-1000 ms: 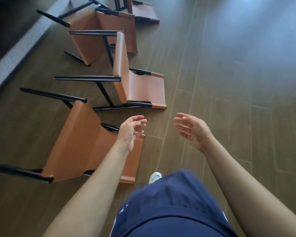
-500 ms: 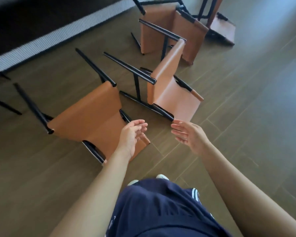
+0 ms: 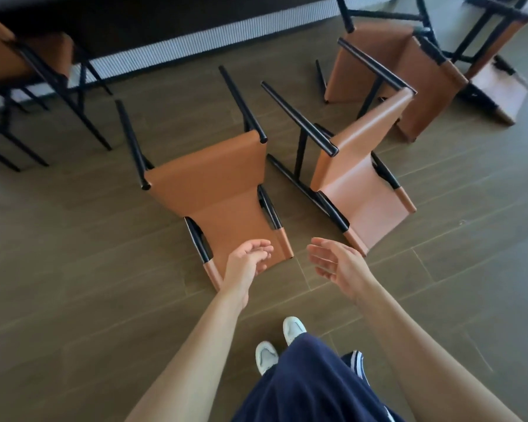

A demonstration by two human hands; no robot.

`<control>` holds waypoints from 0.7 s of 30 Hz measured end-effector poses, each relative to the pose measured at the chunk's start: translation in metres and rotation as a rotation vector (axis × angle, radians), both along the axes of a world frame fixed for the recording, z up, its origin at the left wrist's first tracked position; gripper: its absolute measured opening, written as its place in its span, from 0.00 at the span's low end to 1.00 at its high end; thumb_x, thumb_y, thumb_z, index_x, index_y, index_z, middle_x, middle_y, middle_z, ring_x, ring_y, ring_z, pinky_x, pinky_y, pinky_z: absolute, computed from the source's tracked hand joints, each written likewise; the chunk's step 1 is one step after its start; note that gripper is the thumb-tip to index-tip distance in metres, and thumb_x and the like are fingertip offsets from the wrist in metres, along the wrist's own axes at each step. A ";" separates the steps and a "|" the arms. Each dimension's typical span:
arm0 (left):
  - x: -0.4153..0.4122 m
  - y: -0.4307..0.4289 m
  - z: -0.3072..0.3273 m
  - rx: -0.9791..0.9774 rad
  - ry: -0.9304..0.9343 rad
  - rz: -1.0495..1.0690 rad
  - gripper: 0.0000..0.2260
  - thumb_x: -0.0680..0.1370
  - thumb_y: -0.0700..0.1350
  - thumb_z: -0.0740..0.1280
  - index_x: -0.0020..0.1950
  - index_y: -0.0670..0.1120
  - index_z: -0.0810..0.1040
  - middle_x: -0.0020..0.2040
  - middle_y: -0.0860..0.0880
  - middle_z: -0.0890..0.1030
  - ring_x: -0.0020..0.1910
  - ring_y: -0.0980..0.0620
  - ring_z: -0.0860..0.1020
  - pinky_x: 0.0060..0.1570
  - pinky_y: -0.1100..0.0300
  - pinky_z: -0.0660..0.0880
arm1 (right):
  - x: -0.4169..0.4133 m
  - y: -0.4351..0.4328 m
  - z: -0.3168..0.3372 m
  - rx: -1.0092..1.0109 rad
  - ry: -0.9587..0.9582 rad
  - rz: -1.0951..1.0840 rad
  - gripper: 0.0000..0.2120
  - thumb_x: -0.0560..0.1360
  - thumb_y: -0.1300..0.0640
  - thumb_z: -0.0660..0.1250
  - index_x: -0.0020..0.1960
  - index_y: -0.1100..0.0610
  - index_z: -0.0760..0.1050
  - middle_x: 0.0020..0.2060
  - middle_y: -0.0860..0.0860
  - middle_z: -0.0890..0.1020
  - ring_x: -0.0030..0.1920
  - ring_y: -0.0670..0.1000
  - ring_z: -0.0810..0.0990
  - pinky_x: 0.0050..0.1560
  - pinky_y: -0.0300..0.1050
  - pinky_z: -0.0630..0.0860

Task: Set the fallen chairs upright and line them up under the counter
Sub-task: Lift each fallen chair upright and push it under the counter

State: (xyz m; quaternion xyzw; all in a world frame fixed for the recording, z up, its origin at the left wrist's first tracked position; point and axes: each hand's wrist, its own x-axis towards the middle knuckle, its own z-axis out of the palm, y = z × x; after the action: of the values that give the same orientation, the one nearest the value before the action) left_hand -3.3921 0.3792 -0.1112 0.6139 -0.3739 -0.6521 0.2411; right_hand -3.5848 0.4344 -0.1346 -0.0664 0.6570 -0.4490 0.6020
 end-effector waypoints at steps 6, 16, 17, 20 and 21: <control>0.043 0.005 -0.013 0.019 0.024 0.188 0.09 0.79 0.36 0.63 0.52 0.46 0.81 0.53 0.46 0.84 0.54 0.49 0.80 0.55 0.53 0.76 | 0.032 -0.013 -0.019 0.033 -0.074 0.052 0.10 0.78 0.56 0.66 0.56 0.57 0.82 0.49 0.53 0.86 0.47 0.52 0.86 0.45 0.47 0.76; 0.064 -0.002 -0.057 0.060 0.142 0.415 0.08 0.78 0.36 0.64 0.54 0.44 0.80 0.53 0.45 0.84 0.55 0.48 0.81 0.58 0.52 0.76 | 0.056 -0.067 -0.046 -0.004 -0.030 0.233 0.09 0.78 0.55 0.68 0.56 0.56 0.82 0.49 0.53 0.86 0.50 0.53 0.85 0.51 0.48 0.78; 0.064 -0.004 -0.065 0.061 0.140 0.421 0.08 0.79 0.36 0.64 0.55 0.43 0.80 0.53 0.45 0.84 0.55 0.48 0.81 0.58 0.52 0.77 | 0.057 -0.070 -0.054 -0.004 -0.025 0.238 0.09 0.78 0.55 0.68 0.56 0.57 0.82 0.49 0.53 0.86 0.51 0.54 0.85 0.51 0.49 0.78; 0.063 -0.012 -0.100 0.055 0.132 0.425 0.08 0.79 0.37 0.64 0.55 0.44 0.80 0.52 0.46 0.85 0.55 0.49 0.82 0.58 0.52 0.77 | 0.059 -0.079 -0.090 0.002 -0.024 0.238 0.09 0.78 0.56 0.67 0.55 0.57 0.82 0.49 0.53 0.86 0.50 0.54 0.85 0.52 0.49 0.78; 0.063 -0.017 -0.116 0.045 0.131 0.421 0.08 0.79 0.37 0.64 0.55 0.44 0.80 0.52 0.46 0.85 0.55 0.49 0.82 0.58 0.53 0.77 | 0.059 -0.082 -0.107 0.004 -0.025 0.232 0.09 0.78 0.56 0.67 0.55 0.57 0.82 0.49 0.53 0.86 0.49 0.53 0.85 0.51 0.49 0.78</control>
State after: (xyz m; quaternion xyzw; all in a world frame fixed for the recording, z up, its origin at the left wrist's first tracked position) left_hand -3.3288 0.3626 -0.2276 0.6400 -0.2062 -0.6341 0.3818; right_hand -3.5255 0.3528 -0.2418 -0.1353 0.6383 -0.3757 0.6581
